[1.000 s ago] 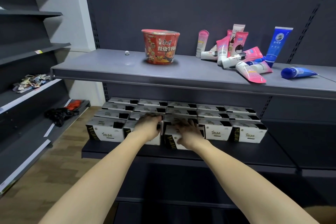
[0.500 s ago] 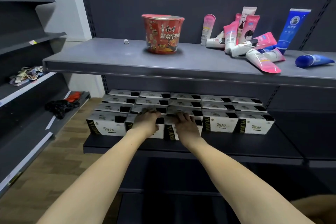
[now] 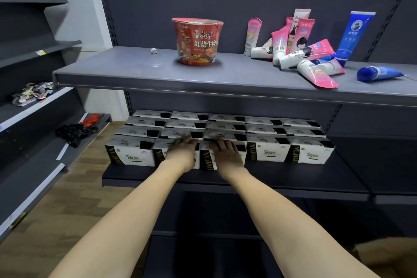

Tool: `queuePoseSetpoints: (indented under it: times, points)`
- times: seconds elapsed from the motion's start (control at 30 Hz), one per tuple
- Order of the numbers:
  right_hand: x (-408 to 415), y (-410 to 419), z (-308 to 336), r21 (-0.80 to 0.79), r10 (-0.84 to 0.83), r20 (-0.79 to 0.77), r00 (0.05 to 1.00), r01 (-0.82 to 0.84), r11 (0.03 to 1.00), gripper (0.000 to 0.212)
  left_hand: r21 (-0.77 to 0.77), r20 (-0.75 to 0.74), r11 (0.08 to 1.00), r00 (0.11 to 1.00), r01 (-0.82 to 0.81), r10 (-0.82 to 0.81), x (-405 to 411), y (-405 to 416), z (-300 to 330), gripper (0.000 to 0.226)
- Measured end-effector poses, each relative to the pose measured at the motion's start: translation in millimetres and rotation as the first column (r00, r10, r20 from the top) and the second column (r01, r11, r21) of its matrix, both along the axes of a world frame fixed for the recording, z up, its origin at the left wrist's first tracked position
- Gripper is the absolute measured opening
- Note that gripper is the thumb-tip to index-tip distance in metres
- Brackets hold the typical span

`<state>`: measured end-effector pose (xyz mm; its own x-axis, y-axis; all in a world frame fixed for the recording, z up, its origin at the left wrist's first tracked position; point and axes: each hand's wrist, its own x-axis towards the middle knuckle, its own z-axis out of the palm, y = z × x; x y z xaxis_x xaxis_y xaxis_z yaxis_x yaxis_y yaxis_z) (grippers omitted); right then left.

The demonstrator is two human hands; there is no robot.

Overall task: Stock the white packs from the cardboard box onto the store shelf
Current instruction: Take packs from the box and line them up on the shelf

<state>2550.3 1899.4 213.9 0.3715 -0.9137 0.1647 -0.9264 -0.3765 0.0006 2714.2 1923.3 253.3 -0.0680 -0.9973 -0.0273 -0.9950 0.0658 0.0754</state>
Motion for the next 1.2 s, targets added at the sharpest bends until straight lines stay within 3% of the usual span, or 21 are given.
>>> queuePoseSetpoints:
  times: [0.17, 0.3, 0.7, 0.97, 1.2]
  points:
    - [-21.2, 7.1, 14.1, 0.124, 0.046, 0.077, 0.996, -0.056, 0.991, 0.071, -0.008, -0.019, 1.0, 1.0, 0.003, -0.004, -4.2, 9.0, 7.1, 0.056]
    - [-40.3, 19.7, 25.0, 0.048, 0.048, 0.151, 0.987, -0.055, 0.997, 0.057, -0.078, -0.076, 0.996, 0.995, 0.052, -0.058, -22.0, 15.5, 8.6, 0.042]
    - [-169.5, 75.5, 5.8, 0.003, -0.271, 0.25, 0.93, 0.279, 0.96, 0.041, -0.141, -0.198, 0.935, 0.916, 0.327, -0.35, -157.6, 23.8, 2.4, 0.035]
    - [-279.6, 141.8, -34.5, 0.095, -0.505, 0.313, 0.805, 0.502, 0.86, 0.036, -0.091, -0.148, 0.822, 0.808, 0.563, -0.57, -275.2, 37.0, -31.3, 0.033]
    - [-363.3, 194.8, -73.7, 0.232, -0.697, 0.329, 0.637, 0.661, 0.713, 0.039, -0.031, -0.164, 0.701, 0.688, 0.713, -0.707, -376.1, 63.8, -67.6, 0.027]
